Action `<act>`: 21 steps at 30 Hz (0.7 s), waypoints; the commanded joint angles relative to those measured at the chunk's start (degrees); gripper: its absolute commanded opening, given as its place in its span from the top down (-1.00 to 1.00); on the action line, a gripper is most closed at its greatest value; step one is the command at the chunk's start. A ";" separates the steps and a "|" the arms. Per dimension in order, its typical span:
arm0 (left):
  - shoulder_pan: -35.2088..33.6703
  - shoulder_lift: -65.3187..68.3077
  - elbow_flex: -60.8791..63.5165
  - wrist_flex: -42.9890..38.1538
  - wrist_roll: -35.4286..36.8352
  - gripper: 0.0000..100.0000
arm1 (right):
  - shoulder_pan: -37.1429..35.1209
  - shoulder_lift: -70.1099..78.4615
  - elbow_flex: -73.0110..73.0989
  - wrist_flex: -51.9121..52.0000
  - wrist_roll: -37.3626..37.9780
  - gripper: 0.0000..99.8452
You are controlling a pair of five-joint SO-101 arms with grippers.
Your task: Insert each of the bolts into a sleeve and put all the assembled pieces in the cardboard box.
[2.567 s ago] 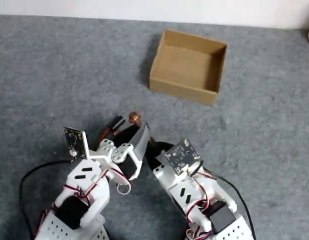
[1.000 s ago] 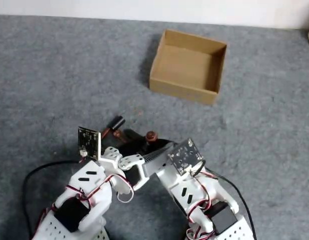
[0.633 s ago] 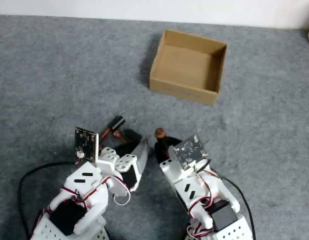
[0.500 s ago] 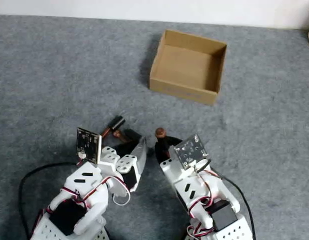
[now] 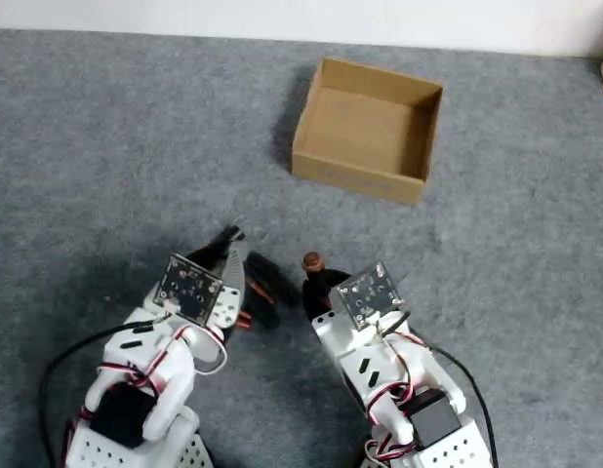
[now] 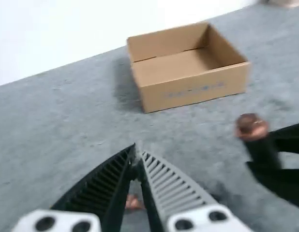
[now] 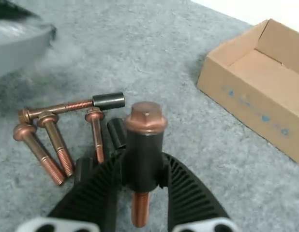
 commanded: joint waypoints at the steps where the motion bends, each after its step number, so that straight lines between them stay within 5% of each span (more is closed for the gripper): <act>1: -4.00 -0.13 0.31 -0.35 -1.23 0.99 | 1.01 -0.48 1.01 -3.21 0.44 0.99; 10: -4.44 3.12 1.45 -3.25 -4.48 0.99 | 3.56 -0.48 2.42 -4.97 0.18 0.99; 21: -10.68 40.92 -7.25 -18.64 -1.32 0.99 | 7.60 -0.48 1.98 -4.97 0.18 0.99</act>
